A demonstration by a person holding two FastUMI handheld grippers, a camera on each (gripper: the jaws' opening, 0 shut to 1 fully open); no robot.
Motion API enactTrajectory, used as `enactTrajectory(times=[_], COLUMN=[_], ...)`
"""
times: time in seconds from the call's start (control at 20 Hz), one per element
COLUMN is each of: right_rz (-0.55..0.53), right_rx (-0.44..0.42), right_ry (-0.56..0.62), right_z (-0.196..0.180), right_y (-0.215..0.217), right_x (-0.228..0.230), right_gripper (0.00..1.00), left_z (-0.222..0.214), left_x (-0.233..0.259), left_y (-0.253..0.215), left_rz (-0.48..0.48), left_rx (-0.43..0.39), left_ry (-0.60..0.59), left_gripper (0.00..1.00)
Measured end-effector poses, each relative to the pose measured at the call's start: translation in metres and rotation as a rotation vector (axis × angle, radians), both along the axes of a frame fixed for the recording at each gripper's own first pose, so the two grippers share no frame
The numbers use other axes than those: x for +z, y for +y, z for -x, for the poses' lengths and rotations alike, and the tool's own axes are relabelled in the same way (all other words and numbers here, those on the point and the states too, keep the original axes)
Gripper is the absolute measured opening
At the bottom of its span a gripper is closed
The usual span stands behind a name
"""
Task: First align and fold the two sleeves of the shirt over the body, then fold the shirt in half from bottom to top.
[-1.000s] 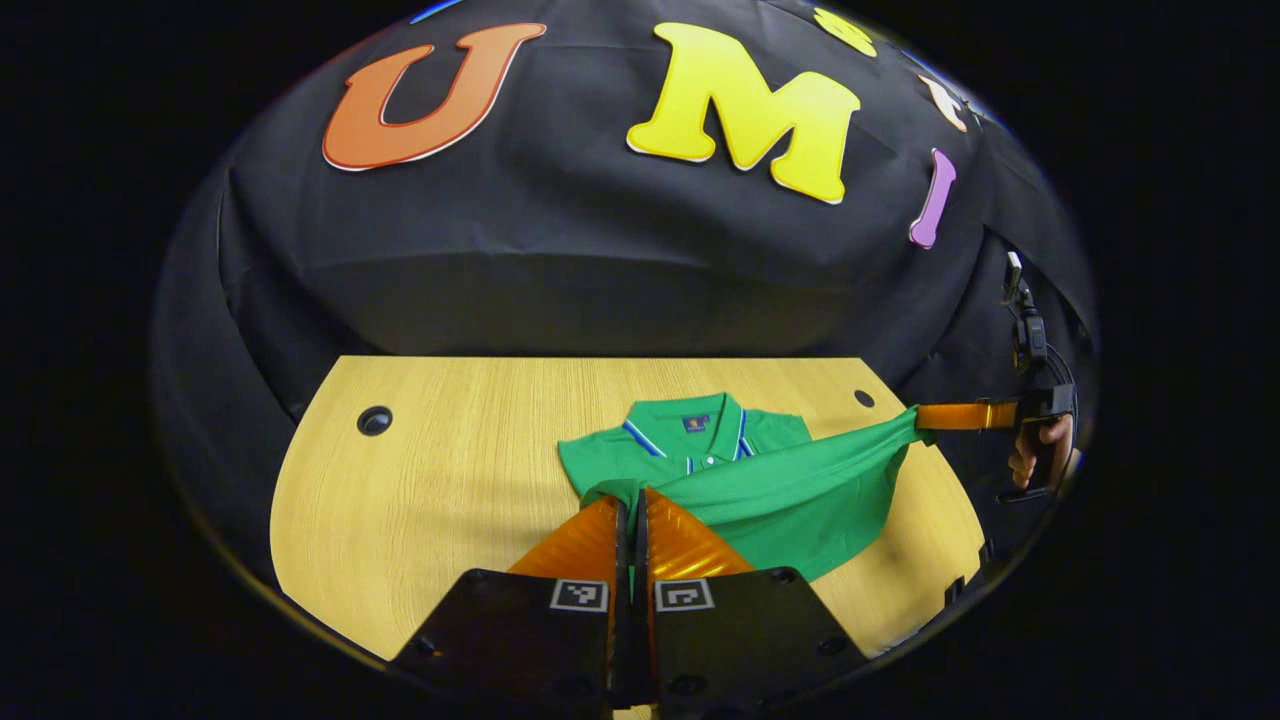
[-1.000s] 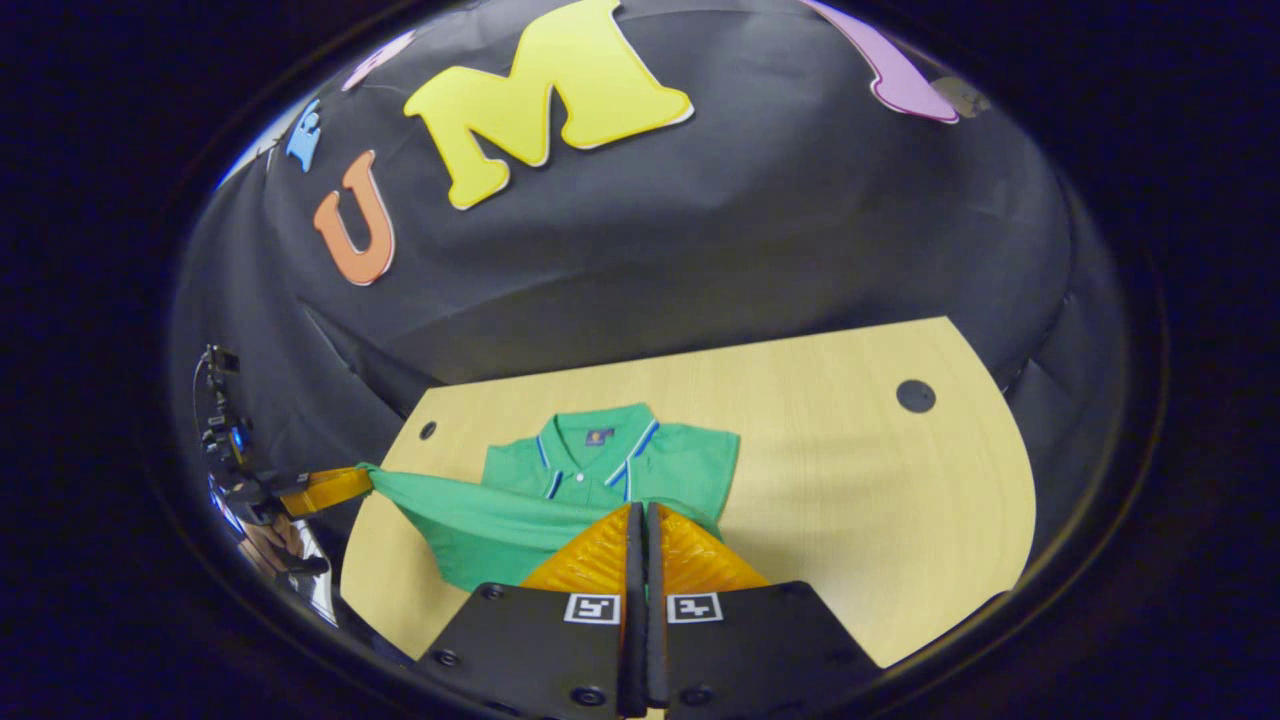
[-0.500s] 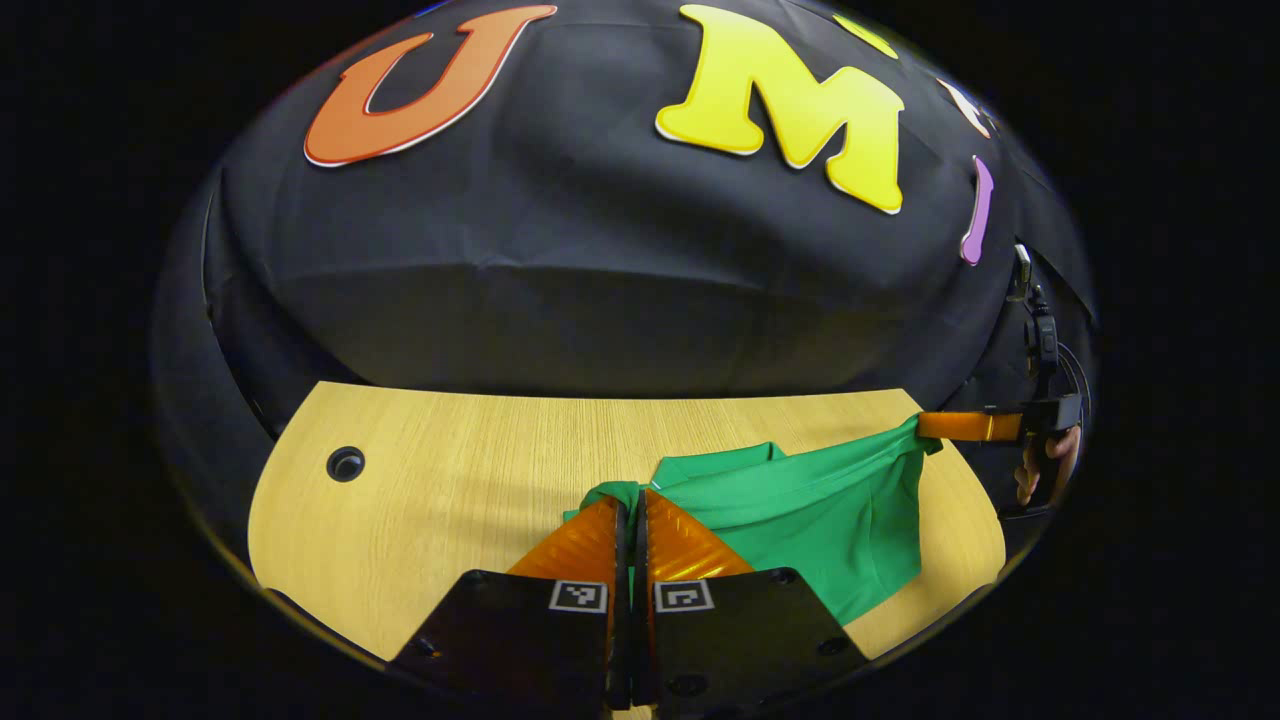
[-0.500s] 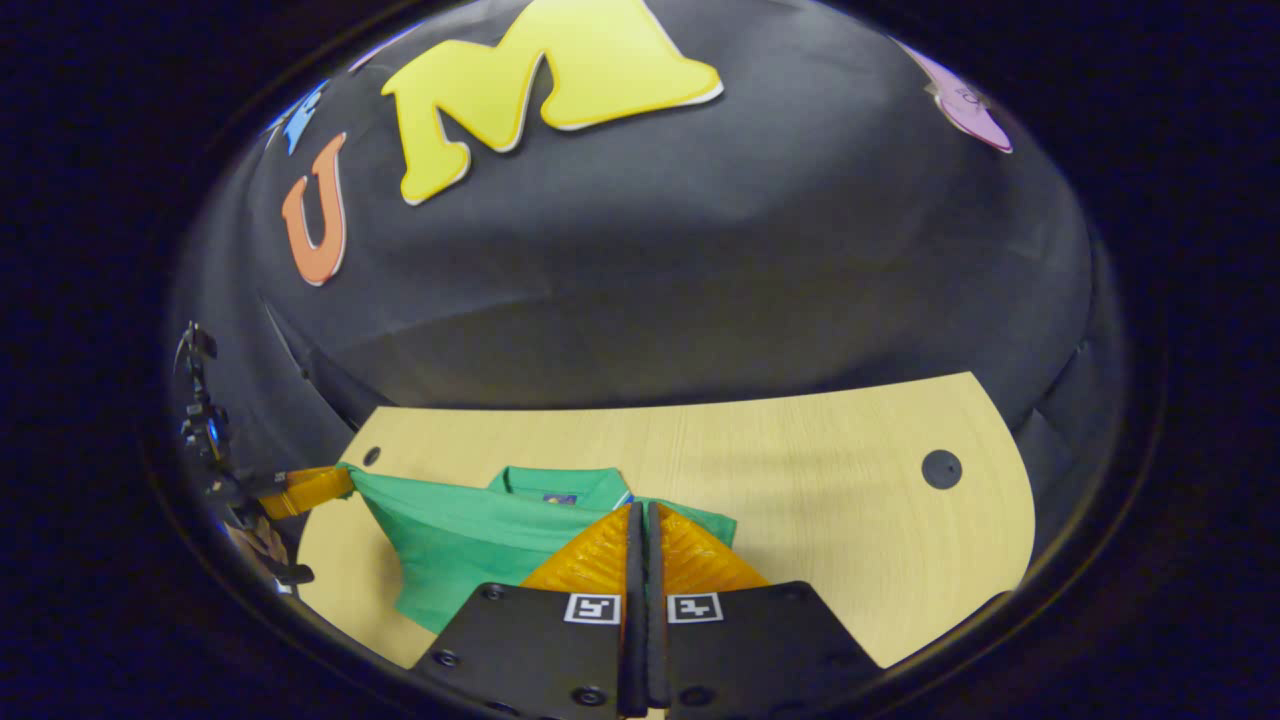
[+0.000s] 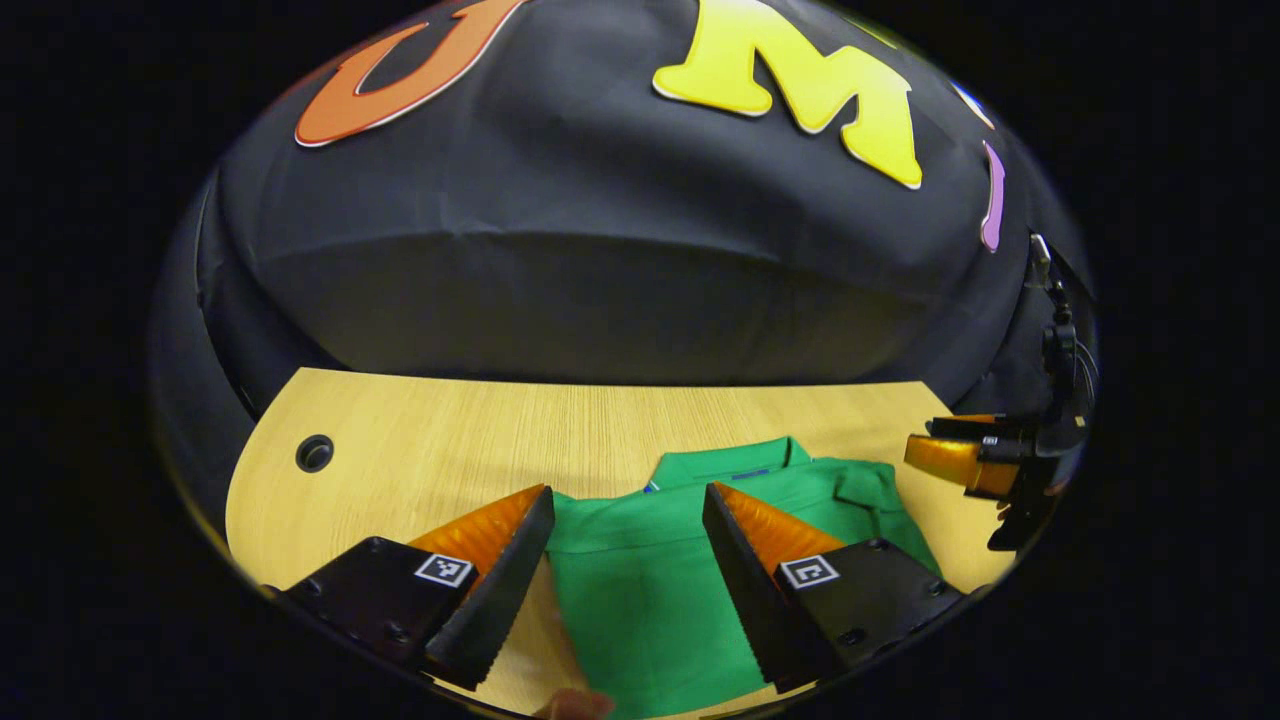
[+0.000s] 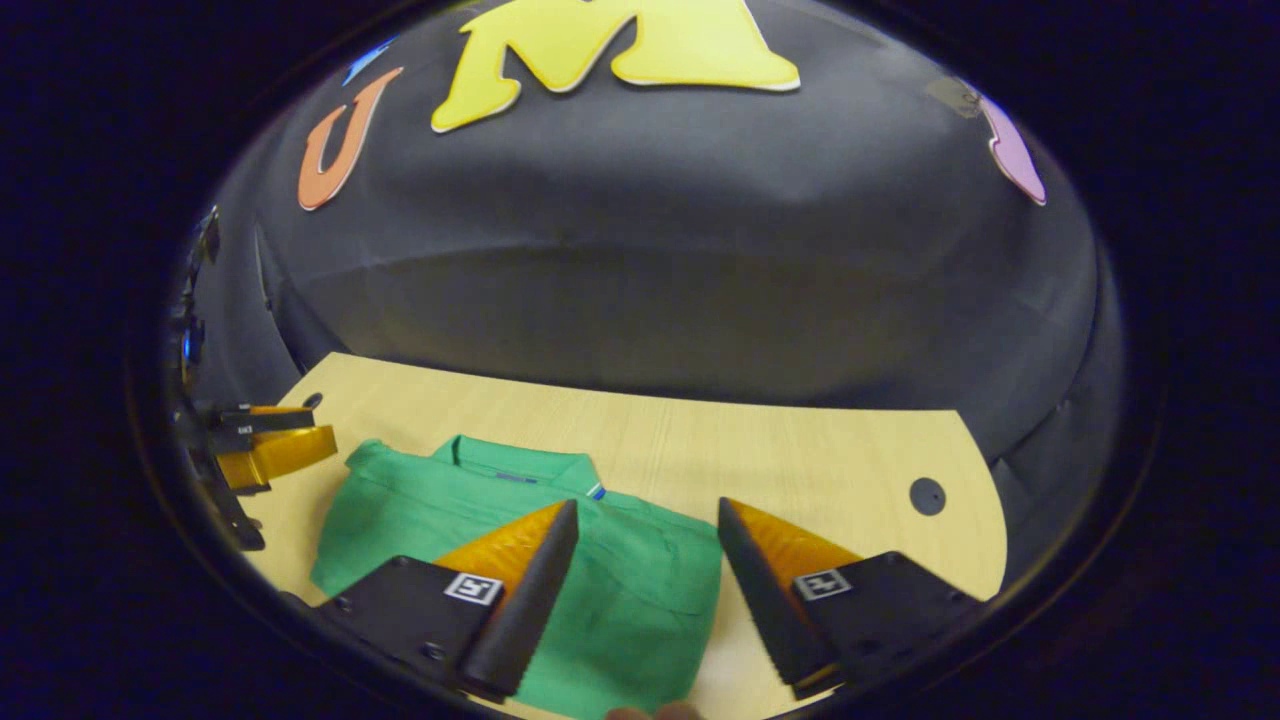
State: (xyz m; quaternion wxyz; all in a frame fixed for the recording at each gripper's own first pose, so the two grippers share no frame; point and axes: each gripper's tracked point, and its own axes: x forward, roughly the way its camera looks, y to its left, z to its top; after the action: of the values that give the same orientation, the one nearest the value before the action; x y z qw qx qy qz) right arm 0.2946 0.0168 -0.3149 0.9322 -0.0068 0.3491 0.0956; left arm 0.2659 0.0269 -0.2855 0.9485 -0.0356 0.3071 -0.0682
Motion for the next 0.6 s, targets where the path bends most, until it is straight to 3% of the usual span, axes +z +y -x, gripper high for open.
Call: enactTrajectory(times=[0.05,0.1,0.4,0.6], right_rz=[-0.003,-0.010,-0.014,-0.035], right_rx=[-0.015,-0.030,-0.067,-0.099], right_ry=[-0.020,-0.037,-0.200,-0.340], right_z=[0.006,0.011,0.054,0.102], right_y=[-0.002,-0.005,-0.020,-0.022], right_x=[0.010,0.020,0.109,0.191], right_gripper=[0.90,0.96,0.97,0.96], left_z=[0.004,0.009,0.059,0.106], left_x=[0.010,0.022,0.113,0.197], left_y=[0.002,0.005,0.000,-0.001], left_rz=[-0.005,-0.009,0.001,-0.064], left_rx=[0.023,0.043,0.065,0.081], left_ry=[-0.019,-0.035,-0.170,-0.318], left_gripper=[0.97,0.97,0.97,0.96])
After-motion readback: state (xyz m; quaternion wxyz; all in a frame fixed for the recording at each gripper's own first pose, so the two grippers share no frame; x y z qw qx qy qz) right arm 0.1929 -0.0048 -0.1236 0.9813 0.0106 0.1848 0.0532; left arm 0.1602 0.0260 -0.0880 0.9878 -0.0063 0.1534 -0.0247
